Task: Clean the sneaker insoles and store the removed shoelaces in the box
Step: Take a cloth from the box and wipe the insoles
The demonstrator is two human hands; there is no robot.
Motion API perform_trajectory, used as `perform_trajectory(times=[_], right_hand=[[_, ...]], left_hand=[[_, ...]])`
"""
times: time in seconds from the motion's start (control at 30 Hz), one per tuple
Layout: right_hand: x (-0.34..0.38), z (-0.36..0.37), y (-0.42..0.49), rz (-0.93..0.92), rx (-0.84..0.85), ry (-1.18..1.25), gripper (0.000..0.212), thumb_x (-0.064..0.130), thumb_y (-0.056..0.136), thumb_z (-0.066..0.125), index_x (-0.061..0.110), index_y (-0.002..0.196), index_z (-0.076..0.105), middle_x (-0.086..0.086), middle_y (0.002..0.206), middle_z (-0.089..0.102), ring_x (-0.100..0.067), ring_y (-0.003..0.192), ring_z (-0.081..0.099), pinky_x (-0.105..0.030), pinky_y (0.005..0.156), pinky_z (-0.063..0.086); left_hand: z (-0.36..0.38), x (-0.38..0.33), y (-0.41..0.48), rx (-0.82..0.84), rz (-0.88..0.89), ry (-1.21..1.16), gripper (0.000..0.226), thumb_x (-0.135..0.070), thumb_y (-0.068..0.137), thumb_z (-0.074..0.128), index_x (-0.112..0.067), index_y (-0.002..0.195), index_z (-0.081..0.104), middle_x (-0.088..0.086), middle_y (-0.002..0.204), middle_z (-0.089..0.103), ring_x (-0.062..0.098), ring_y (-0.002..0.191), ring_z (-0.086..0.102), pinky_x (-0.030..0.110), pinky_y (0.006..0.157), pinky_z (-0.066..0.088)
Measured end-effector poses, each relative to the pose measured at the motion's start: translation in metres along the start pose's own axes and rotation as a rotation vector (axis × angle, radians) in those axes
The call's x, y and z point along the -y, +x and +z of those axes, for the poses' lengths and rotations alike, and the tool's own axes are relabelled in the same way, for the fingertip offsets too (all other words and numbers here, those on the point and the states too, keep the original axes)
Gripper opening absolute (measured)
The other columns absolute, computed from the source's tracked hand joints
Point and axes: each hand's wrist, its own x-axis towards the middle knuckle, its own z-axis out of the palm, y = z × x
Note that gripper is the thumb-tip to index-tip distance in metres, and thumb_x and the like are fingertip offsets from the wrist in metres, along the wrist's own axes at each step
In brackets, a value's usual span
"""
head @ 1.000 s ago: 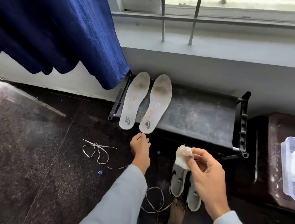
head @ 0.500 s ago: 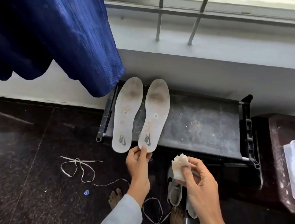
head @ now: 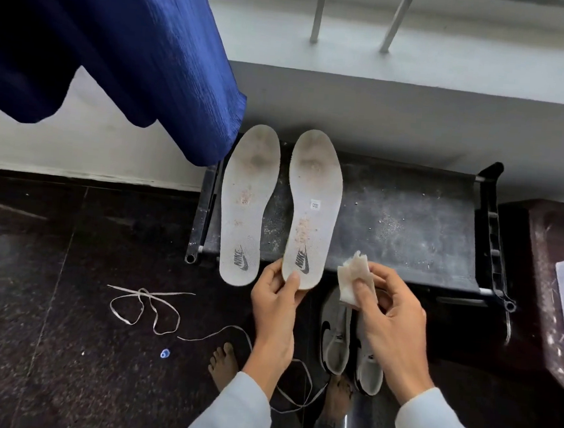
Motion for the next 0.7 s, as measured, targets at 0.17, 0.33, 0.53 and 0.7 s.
perform_trajectory(times=[0.17, 0.33, 0.53, 0.7], right_hand=[[0.000, 0.007, 0.013, -0.013, 0.012, 0.010, 0.014, 0.026, 0.094, 0.065, 0.035, 0.104, 0.069, 0.012, 0.095, 0.074, -0.005, 0.087, 0.070, -0.020, 0.075, 0.055], [-0.007, 0.010, 0.018, -0.007, -0.001, -0.029, 0.014, 0.026, 0.095, 0.064, 0.033, 0.106, 0.069, 0.011, 0.096, 0.074, -0.010, 0.089, 0.070, -0.040, 0.083, 0.057], [-0.019, 0.005, 0.011, 0.008, -0.009, -0.052, 0.017, 0.021, 0.094, 0.064, 0.035, 0.102, 0.069, 0.022, 0.091, 0.072, -0.006, 0.084, 0.069, -0.030, 0.077, 0.057], [-0.029, 0.002, 0.006, 0.021, -0.005, -0.060, 0.017, 0.018, 0.094, 0.064, 0.029, 0.106, 0.071, 0.025, 0.090, 0.072, 0.001, 0.085, 0.068, -0.017, 0.073, 0.054]], left_hand=[[-0.005, -0.005, -0.003, 0.041, -0.067, -0.010, 0.028, 0.010, 0.097, 0.051, -0.007, 0.117, 0.061, 0.014, 0.117, 0.074, 0.026, 0.112, 0.068, 0.034, 0.090, 0.059], [-0.010, -0.001, -0.009, 0.112, -0.105, 0.041, 0.029, 0.013, 0.094, 0.050, -0.003, 0.116, 0.059, 0.017, 0.112, 0.075, 0.023, 0.103, 0.071, 0.028, 0.081, 0.061], [-0.021, 0.015, -0.026, 0.172, -0.153, 0.134, 0.026, 0.014, 0.092, 0.052, 0.000, 0.113, 0.058, 0.020, 0.108, 0.076, 0.024, 0.099, 0.072, 0.028, 0.080, 0.061], [-0.023, 0.020, -0.028, 0.181, -0.166, 0.216, 0.028, 0.002, 0.096, 0.057, -0.009, 0.122, 0.057, 0.013, 0.113, 0.076, 0.027, 0.110, 0.072, 0.038, 0.092, 0.060]])
